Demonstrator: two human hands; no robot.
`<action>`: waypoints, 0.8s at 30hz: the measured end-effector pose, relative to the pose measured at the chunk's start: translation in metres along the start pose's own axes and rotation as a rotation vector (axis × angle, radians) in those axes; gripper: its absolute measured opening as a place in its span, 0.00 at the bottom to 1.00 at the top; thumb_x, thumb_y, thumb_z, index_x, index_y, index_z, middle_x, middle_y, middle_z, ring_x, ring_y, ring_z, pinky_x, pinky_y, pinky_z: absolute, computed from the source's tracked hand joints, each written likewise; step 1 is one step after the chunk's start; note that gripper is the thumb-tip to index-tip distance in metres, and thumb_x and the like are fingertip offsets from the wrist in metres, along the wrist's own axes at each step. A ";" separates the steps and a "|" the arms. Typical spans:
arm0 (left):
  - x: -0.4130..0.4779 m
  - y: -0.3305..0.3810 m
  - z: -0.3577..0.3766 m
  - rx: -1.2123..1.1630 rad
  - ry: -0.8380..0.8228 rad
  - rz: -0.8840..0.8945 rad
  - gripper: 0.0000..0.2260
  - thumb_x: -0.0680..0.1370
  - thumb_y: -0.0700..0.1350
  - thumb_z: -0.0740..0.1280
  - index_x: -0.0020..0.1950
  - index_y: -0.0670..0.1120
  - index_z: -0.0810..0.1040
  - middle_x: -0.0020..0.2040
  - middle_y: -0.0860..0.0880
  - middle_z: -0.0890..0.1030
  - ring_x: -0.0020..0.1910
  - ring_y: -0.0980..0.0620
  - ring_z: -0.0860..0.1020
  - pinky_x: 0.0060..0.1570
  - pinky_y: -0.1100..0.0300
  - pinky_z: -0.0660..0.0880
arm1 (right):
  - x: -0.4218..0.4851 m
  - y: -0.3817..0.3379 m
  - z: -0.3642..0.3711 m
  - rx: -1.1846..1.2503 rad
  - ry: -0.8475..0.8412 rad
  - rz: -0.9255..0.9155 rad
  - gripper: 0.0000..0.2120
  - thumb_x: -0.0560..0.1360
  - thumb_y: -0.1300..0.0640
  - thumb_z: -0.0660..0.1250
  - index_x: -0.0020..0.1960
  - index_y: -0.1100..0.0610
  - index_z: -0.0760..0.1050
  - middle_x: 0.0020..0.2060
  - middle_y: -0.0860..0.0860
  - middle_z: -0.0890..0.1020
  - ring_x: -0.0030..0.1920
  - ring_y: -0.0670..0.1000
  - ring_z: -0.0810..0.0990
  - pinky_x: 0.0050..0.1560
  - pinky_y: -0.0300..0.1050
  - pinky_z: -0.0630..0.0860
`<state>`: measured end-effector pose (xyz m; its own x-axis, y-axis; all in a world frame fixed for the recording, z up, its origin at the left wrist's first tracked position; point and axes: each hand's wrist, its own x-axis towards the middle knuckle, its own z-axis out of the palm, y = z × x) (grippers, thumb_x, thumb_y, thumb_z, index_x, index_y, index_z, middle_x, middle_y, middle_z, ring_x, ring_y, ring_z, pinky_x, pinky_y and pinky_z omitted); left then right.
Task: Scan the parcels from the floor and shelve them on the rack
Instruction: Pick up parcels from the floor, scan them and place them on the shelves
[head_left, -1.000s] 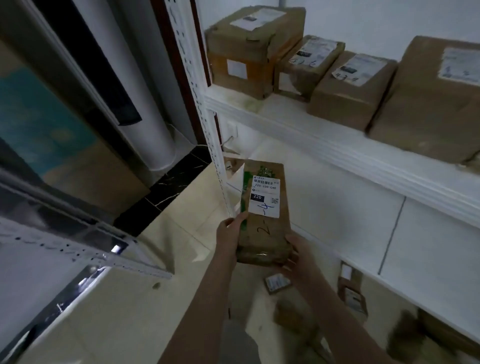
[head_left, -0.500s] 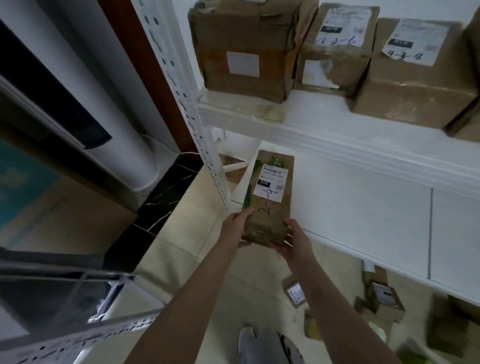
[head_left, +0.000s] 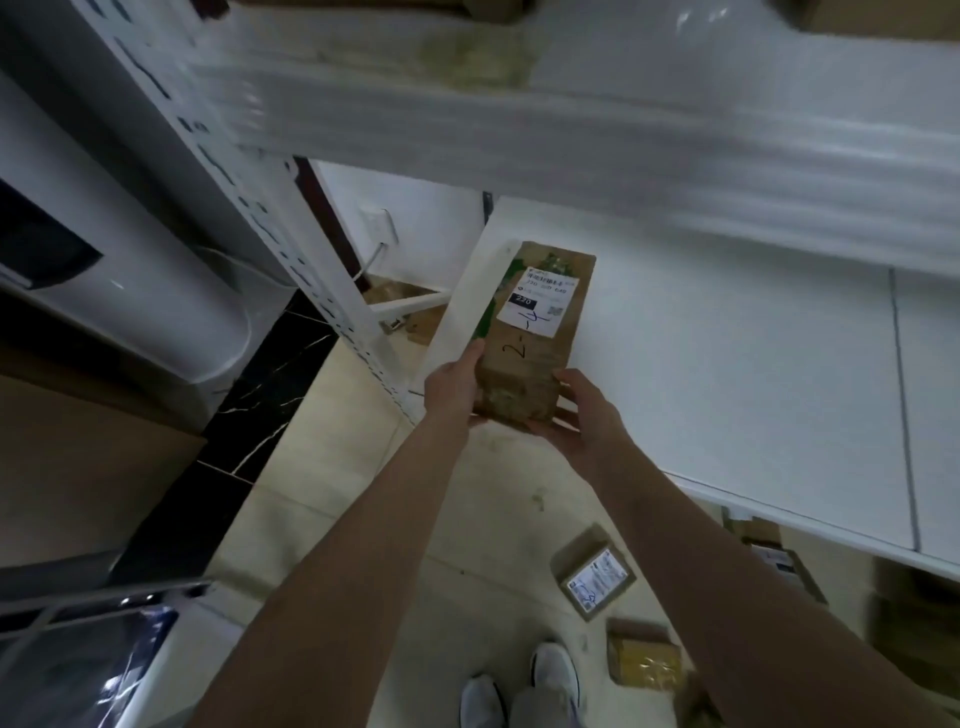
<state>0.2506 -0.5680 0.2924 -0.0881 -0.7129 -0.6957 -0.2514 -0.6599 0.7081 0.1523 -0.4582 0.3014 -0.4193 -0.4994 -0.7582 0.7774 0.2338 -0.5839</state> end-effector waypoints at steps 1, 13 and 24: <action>0.008 -0.003 0.003 -0.005 0.022 0.014 0.16 0.75 0.61 0.71 0.43 0.49 0.75 0.53 0.43 0.83 0.54 0.41 0.81 0.55 0.42 0.81 | 0.008 0.001 0.001 0.011 0.004 0.000 0.09 0.76 0.61 0.69 0.55 0.62 0.78 0.49 0.57 0.82 0.49 0.56 0.82 0.41 0.49 0.84; 0.041 -0.003 0.021 0.035 0.164 0.207 0.10 0.82 0.37 0.60 0.57 0.49 0.76 0.47 0.49 0.78 0.43 0.51 0.76 0.40 0.61 0.73 | 0.075 -0.003 0.028 -0.166 0.075 -0.096 0.20 0.78 0.75 0.58 0.67 0.65 0.74 0.50 0.54 0.82 0.49 0.54 0.82 0.58 0.47 0.80; 0.058 0.008 0.035 0.355 0.178 0.302 0.10 0.82 0.40 0.59 0.58 0.39 0.77 0.59 0.40 0.78 0.51 0.45 0.76 0.47 0.56 0.75 | 0.077 -0.011 0.034 -0.211 -0.126 -0.077 0.27 0.76 0.76 0.55 0.71 0.58 0.74 0.53 0.51 0.82 0.47 0.44 0.79 0.41 0.32 0.76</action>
<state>0.2101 -0.6063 0.2535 -0.0493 -0.9097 -0.4124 -0.5557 -0.3181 0.7681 0.1271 -0.5272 0.2599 -0.4019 -0.6193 -0.6745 0.6248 0.3530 -0.6965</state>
